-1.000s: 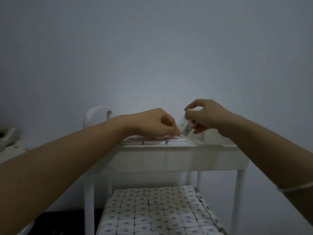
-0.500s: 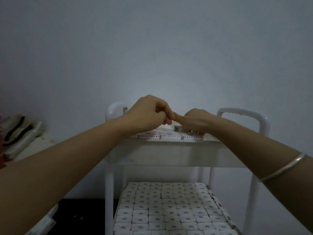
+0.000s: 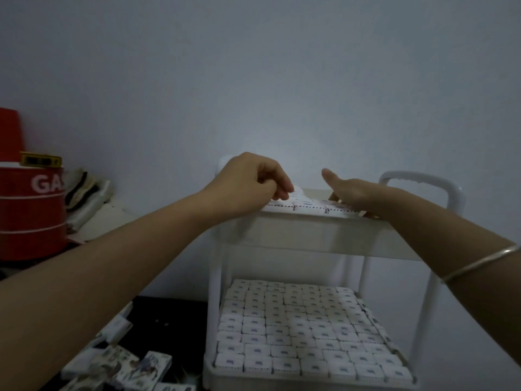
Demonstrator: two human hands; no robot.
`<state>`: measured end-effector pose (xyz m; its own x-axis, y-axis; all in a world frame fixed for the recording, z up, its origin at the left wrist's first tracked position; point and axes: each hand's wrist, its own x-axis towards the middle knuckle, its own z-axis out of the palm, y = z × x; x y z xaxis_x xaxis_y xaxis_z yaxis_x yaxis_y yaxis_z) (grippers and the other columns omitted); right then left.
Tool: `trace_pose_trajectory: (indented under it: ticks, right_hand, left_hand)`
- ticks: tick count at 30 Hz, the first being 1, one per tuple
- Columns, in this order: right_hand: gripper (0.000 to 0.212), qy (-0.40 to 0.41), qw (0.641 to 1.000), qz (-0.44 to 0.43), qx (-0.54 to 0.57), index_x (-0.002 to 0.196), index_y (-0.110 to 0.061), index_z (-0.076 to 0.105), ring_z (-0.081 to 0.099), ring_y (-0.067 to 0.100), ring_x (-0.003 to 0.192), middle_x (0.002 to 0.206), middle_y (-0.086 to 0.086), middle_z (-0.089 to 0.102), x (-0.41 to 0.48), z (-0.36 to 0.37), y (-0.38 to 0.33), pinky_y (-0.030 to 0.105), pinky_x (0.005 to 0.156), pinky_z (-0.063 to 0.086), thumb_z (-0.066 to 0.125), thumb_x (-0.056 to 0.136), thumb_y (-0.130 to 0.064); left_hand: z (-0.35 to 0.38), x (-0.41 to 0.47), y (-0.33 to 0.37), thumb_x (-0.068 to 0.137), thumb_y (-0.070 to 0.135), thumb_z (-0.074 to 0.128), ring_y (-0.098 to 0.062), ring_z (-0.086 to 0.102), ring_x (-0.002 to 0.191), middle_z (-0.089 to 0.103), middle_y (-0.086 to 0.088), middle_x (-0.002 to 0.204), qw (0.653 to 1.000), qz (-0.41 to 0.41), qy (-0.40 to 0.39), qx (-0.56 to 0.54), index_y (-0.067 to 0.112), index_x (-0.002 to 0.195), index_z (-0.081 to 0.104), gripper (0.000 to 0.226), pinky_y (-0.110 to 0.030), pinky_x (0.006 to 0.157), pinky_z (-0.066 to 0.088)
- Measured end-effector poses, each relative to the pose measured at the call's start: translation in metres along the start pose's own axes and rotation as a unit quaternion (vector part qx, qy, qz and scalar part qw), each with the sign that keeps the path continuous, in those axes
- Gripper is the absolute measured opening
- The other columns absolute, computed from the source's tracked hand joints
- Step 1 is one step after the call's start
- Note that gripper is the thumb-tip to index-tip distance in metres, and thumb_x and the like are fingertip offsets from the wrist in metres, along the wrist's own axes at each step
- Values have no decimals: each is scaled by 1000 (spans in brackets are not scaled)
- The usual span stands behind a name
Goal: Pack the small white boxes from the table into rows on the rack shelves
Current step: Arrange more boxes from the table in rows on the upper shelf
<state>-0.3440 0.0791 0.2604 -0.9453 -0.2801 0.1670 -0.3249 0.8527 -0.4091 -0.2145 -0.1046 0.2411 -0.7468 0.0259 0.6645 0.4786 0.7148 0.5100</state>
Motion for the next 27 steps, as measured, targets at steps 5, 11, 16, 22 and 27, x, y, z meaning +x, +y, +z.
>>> trace_pose_trajectory:
  ticks: [5,11,16,22,27]
  right_hand:
    - [65,185,978,-91,-17,109,-12,67,58,26,95,110,9,66,-21,4,-7,35,82,43,22,99,-58]
    - [23,222,914,-301,159,77,-17,67,54,5,60,65,-6,61,-121,72,-54,25,59,41,57,90,-33]
    - [10,-51,922,-362,126,83,-31,65,59,-1,64,67,-17,61,-199,198,-71,23,62,49,61,90,-36]
    - [19,-168,899,-391,109,99,-32,67,60,3,85,96,-17,65,-233,299,-103,29,73,50,52,95,-21]
    - [37,-69,835,-535,-114,118,-24,61,44,19,103,112,-4,59,-245,338,-128,30,65,29,54,87,-5]
  left_hand:
    - [-15,-32,5,80,-10,42,-2,67,70,74,2,75,1000,-3,19,-22,17,81,73,42,-13,69,49]
    - [-36,-128,-17,81,-12,42,-2,56,51,74,3,75,995,-74,-32,-51,19,79,72,44,-16,55,47]
    - [-50,-249,-84,87,-9,45,-8,63,55,73,4,78,975,-204,-83,6,19,85,72,39,-20,56,49]
    - [-90,-359,-140,87,-4,52,-4,66,75,71,12,83,937,-330,-53,99,33,84,68,40,-25,70,54]
    - [-125,-409,-149,89,20,65,7,52,112,58,22,118,934,-303,-119,149,46,107,61,32,-12,90,42]
